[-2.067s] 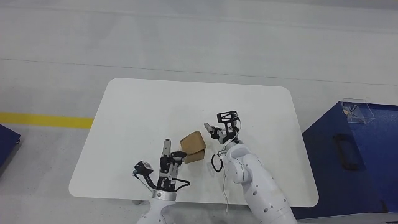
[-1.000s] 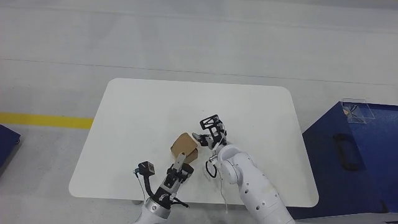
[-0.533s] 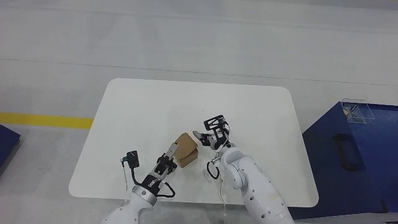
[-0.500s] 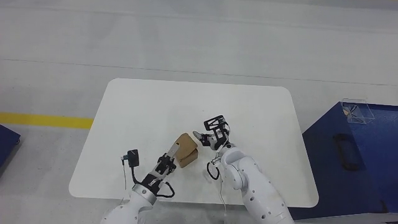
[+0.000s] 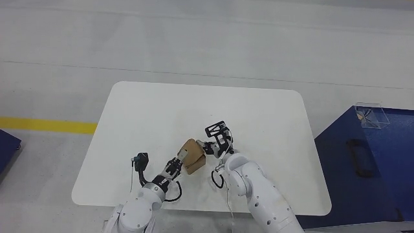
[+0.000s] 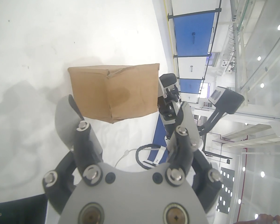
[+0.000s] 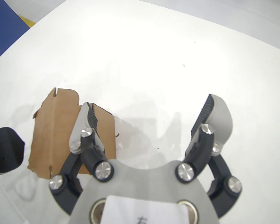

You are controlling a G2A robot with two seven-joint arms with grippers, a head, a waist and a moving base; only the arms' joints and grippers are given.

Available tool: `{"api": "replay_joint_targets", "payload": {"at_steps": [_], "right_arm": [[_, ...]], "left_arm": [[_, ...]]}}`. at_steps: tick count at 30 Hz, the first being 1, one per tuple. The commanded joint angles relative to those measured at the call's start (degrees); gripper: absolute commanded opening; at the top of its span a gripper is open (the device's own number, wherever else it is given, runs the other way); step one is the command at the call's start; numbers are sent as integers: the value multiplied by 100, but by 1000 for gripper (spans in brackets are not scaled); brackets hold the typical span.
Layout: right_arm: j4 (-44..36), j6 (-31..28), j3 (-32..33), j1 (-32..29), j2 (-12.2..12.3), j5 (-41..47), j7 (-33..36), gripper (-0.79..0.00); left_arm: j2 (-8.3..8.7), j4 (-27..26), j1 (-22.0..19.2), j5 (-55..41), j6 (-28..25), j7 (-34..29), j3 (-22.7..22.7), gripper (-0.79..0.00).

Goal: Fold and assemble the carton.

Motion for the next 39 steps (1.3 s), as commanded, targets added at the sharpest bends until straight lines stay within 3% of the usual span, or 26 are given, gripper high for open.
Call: {"api": "replay_joint_targets", "payload": {"at_steps": [1,15,21,25,34,39], "right_arm": [[-12,-39,5,-13,4,0,35,0],[-85,-47,-67,-108,11,-235,79,0],[-175,367,120,-152,15,-222,-125,0],[-270,175,169,-187,21,-52,-106,0],[-339,96,158,-253,32,-153,-120,0],[-334,83,193,-254,38,-158,-123,0]], "left_arm": [[2,101,-31,-46,-31,16,8,-234],[16,492,-202,-279,10,185,67,-252],[18,569,-267,-286,42,251,157,-252],[20,647,-319,-276,54,303,209,-240],[18,753,-369,-341,13,349,359,-345],[19,779,-383,-391,-51,385,415,-363]]}}
